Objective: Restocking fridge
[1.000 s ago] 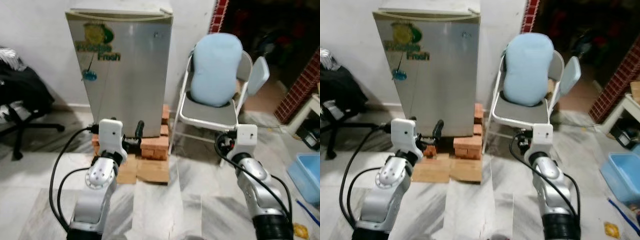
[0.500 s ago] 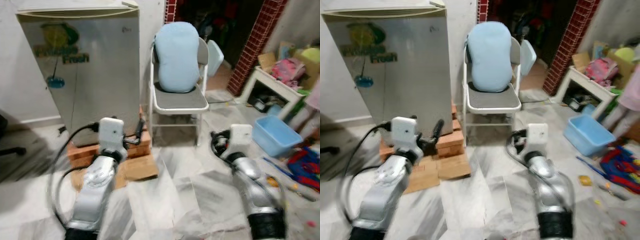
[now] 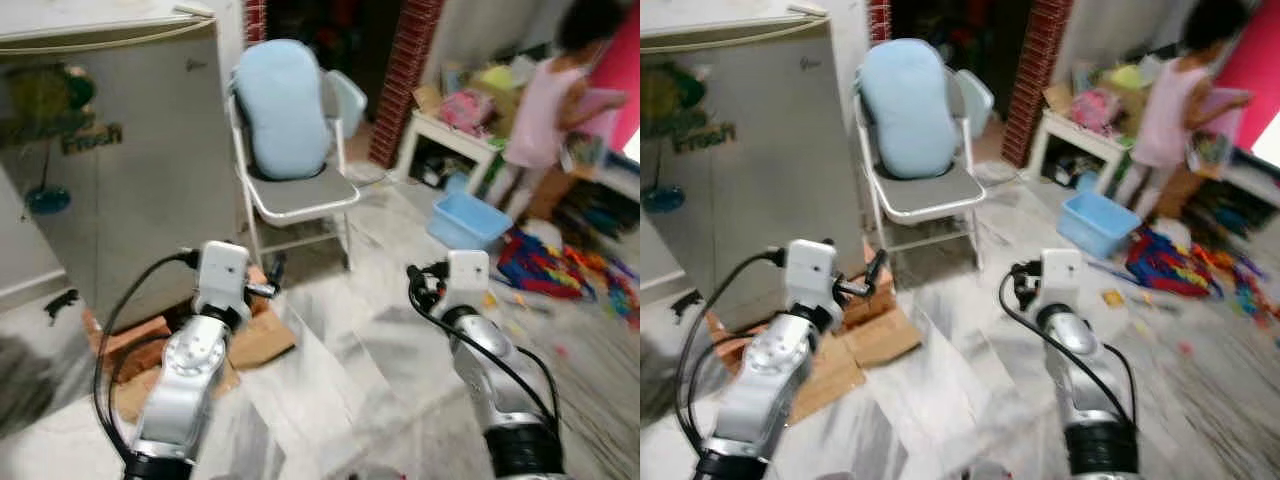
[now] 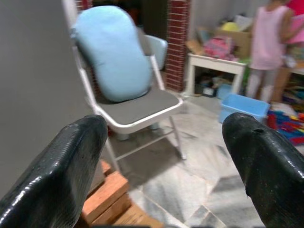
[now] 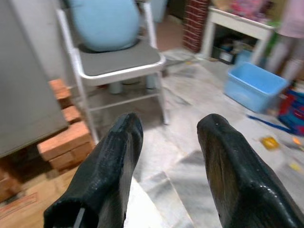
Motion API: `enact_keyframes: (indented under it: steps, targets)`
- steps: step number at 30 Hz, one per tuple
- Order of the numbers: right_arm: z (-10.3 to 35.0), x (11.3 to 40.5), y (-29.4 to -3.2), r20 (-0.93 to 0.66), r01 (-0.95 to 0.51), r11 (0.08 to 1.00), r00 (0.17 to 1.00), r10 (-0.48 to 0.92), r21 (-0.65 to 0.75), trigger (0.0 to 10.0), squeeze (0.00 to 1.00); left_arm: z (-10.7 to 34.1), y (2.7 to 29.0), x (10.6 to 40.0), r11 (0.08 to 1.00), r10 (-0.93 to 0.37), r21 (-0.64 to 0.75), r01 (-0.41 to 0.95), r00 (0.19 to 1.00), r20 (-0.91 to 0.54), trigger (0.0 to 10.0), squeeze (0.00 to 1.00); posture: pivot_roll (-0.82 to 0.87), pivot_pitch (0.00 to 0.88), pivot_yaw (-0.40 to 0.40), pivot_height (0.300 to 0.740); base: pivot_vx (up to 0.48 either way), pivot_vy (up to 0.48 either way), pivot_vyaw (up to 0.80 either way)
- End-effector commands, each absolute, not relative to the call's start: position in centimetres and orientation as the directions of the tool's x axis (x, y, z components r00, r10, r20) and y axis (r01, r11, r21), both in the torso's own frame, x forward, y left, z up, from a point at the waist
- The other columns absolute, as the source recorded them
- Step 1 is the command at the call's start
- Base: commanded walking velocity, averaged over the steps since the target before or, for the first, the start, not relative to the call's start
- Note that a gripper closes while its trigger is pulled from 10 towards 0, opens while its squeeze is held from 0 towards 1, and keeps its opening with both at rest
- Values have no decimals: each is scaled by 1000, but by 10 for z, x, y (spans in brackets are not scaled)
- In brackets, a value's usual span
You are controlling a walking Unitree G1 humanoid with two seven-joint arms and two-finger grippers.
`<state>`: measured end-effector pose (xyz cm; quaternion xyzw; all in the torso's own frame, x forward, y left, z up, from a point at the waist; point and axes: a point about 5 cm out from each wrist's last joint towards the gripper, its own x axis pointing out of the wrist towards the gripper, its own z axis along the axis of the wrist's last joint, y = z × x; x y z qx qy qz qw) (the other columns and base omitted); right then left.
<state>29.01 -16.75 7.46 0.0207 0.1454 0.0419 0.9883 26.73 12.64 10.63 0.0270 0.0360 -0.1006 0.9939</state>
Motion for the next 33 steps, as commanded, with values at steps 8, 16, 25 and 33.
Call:
enact_keyframes:
  steps: [8,16,25,33]
  targets:
    - [79,293,-174,-270,-61,997,960,69,38,10000,0,112,116,272,969,-239,55,241,970,-34,10000,0,-1,0,-56,740,0,75,-800]
    - [78,294,-173,-270,-64,997,960,73,41,10000,0,113,114,272,960,-280,23,280,960,-24,10000,0,-1,0,-55,740,0,0,-800]
    - [78,295,-172,-270,-61,997,960,71,44,10000,0,114,112,270,947,-320,12,321,947,-13,10000,0,0,0,-53,740,150,0,-800]
    - [78,297,-173,-268,-56,998,961,65,41,10000,0,116,110,276,942,-334,27,334,943,-8,10000,0,17,0,-56,740,276,0,-800]
